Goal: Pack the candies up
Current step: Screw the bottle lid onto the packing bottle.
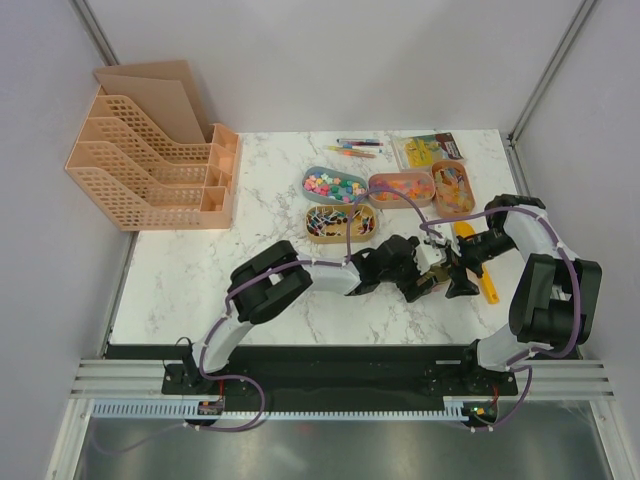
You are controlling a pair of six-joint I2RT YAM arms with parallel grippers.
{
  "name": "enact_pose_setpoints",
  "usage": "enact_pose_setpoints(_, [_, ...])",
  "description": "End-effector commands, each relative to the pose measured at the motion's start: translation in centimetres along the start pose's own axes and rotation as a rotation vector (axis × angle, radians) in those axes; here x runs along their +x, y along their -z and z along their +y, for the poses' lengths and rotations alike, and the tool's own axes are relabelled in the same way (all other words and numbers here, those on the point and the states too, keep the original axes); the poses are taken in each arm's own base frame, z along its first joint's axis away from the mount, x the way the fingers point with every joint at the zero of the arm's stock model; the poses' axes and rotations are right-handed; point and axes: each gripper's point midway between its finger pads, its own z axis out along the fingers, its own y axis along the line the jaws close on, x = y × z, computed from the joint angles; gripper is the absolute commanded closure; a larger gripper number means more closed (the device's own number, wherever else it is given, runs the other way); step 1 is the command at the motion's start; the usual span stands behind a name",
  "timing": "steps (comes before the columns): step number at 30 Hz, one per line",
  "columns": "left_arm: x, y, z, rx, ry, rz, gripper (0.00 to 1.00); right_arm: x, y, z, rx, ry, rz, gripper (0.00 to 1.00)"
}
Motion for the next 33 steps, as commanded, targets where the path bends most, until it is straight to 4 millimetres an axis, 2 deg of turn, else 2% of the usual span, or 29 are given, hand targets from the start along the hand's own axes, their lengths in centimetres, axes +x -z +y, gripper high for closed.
enact_pose_setpoints(1, [29.9,9.7,-7.7,0.098,0.147,0.944,0.09,3.8,-1.8,2.3,-0.116,-0.171,0.118,0.02])
enact_pose_setpoints(8, [29.9,9.1,-7.7,0.088,0.082,0.93,0.08,3.9,-1.8,2.4,-0.117,-0.178,0.121,0.02])
enact_pose_setpoints(12, [29.8,9.0,-8.1,0.099,0.078,0.927,0.12,3.9,-1.8,2.3,-0.116,-0.176,0.121,0.02])
enact_pose_setpoints(13, [30.0,9.2,-8.0,0.097,0.079,0.93,0.2,3.9,-1.8,2.2,-0.115,-0.175,0.123,0.02])
enact_pose_setpoints(14, [29.9,9.3,-7.9,0.092,0.075,0.932,0.21,3.8,-1.6,2.1,-0.108,-0.173,0.123,0.02])
enact_pose_setpoints(21, [30.2,11.6,-7.6,0.076,0.075,0.984,0.16,3.5,-1.0,1.5,-0.085,-0.163,0.133,0.02])
enact_pose_setpoints(22, [29.5,11.6,-7.6,0.076,0.07,0.969,0.16,3.5,-1.0,1.5,-0.086,-0.162,0.133,0.02])
enact_pose_setpoints(27, [29.5,12.3,-7.7,0.071,0.08,0.985,0.15,2.9,-0.8,1.0,-0.068,-0.163,0.114,0.02])
enact_pose_setpoints(29, [29.7,12.3,-7.6,0.067,0.077,0.987,0.19,2.5,-0.5,0.8,-0.052,-0.16,0.108,0.02])
enact_pose_setpoints(30, [29.8,12.4,-7.6,0.066,0.079,0.988,0.29,2.3,-0.3,0.7,-0.049,-0.162,0.102,0.02])
enact_pose_setpoints(32, [29.8,12.3,-7.8,0.081,0.08,0.988,0.38,1.3,1.0,0.3,-0.02,-0.143,0.098,0.02])
enact_pose_setpoints(33, [29.9,12.3,-7.9,0.088,0.08,0.989,0.54,1.0,1.9,-0.2,0.013,-0.139,0.091,0.02])
